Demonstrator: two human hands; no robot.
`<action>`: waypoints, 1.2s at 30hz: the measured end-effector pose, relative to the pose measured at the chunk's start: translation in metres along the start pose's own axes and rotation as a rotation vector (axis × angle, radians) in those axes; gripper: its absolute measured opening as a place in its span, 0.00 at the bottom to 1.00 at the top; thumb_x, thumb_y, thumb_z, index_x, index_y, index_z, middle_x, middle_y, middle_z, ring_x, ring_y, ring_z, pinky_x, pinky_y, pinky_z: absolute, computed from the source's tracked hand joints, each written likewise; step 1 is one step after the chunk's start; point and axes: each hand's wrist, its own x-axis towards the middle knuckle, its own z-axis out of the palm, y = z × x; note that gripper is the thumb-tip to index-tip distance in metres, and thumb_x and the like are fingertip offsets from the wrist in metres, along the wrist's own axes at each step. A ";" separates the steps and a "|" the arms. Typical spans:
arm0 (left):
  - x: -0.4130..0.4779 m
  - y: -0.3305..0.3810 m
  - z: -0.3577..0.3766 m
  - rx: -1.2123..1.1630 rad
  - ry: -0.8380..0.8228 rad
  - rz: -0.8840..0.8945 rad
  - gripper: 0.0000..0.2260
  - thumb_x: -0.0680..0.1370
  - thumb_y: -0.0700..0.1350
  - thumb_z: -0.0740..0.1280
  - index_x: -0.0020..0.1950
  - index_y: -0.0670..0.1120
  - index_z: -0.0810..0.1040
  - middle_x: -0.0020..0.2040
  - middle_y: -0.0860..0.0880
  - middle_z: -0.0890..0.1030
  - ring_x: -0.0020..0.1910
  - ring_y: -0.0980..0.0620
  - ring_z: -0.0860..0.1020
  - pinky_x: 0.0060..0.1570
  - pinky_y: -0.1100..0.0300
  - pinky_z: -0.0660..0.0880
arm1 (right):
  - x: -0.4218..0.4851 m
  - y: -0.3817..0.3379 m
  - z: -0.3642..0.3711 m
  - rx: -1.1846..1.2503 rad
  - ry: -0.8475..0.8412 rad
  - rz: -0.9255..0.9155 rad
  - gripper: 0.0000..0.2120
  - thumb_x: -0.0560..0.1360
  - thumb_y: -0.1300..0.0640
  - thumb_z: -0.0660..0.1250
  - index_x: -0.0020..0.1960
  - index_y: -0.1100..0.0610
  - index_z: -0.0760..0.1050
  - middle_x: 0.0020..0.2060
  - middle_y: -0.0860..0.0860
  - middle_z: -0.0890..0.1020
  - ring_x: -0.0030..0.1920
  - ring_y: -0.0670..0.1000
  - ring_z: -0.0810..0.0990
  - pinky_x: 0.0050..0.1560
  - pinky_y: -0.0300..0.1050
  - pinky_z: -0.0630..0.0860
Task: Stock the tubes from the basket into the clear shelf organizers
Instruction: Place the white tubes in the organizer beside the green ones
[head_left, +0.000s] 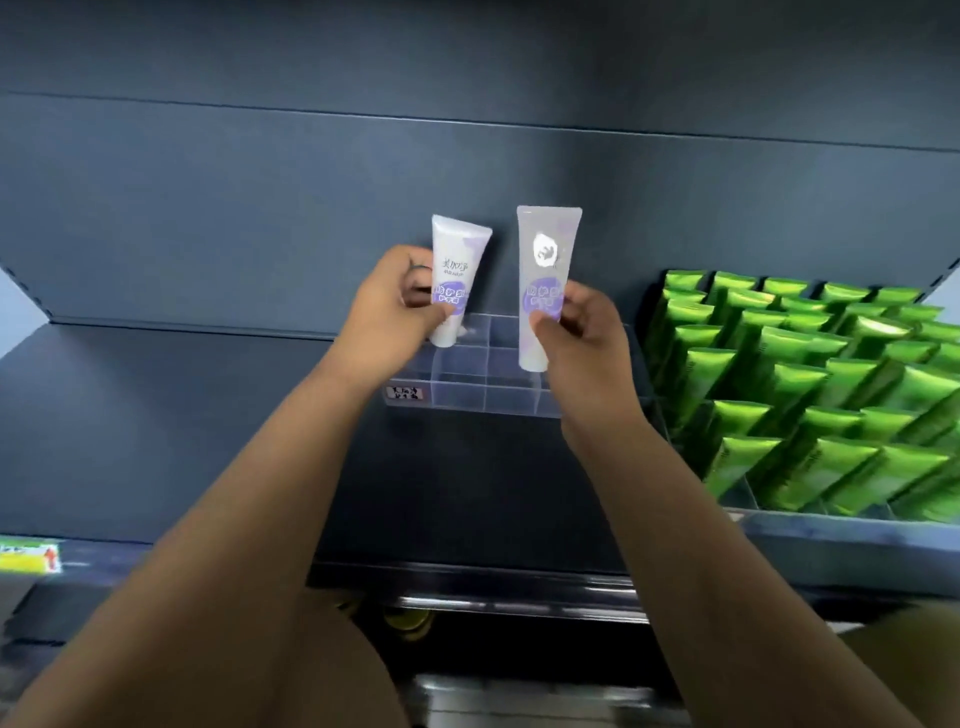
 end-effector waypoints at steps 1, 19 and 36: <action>0.007 -0.007 -0.002 0.030 -0.006 -0.003 0.17 0.76 0.30 0.70 0.57 0.49 0.75 0.54 0.50 0.85 0.54 0.48 0.84 0.48 0.61 0.79 | 0.005 0.003 0.002 0.005 0.017 0.005 0.13 0.78 0.62 0.68 0.61 0.51 0.77 0.52 0.45 0.85 0.51 0.44 0.84 0.47 0.37 0.79; 0.055 -0.071 -0.022 0.232 0.108 -0.134 0.15 0.72 0.33 0.76 0.50 0.50 0.76 0.46 0.52 0.86 0.48 0.55 0.85 0.51 0.47 0.83 | 0.076 0.042 0.060 -0.377 -0.057 0.013 0.14 0.74 0.58 0.75 0.57 0.53 0.75 0.55 0.47 0.84 0.54 0.47 0.82 0.38 0.31 0.72; 0.056 -0.081 -0.032 0.379 0.184 -0.156 0.14 0.70 0.35 0.78 0.50 0.47 0.80 0.45 0.55 0.85 0.45 0.57 0.84 0.49 0.49 0.83 | 0.096 0.081 0.088 -0.631 -0.094 -0.050 0.15 0.70 0.51 0.78 0.54 0.50 0.81 0.50 0.46 0.87 0.49 0.48 0.86 0.51 0.51 0.83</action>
